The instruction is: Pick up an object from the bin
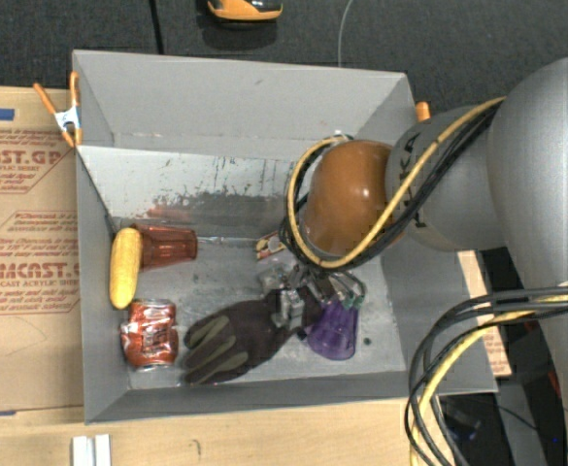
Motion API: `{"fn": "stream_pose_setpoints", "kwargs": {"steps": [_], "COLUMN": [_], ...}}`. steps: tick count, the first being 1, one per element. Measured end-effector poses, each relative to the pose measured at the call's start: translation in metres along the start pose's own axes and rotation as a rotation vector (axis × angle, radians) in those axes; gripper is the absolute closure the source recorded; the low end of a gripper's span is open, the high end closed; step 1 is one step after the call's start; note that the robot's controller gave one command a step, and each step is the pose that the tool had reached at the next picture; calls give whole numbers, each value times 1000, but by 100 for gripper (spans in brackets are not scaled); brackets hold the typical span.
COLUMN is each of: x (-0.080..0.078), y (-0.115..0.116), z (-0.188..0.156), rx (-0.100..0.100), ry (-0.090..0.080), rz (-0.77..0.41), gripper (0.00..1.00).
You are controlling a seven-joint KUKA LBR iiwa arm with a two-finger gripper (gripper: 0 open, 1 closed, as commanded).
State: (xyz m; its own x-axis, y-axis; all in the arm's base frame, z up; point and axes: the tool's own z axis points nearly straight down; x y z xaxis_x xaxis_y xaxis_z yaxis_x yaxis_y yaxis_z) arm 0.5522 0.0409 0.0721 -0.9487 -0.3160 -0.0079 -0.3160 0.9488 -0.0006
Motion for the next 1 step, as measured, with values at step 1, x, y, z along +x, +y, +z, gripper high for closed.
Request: {"fn": "stream_pose_setpoints", "kwargs": {"steps": [1], "x": [-34], "y": [-8], "z": [-159], "rx": [1], "ry": [1], "rz": [10], "gripper": [100]}}
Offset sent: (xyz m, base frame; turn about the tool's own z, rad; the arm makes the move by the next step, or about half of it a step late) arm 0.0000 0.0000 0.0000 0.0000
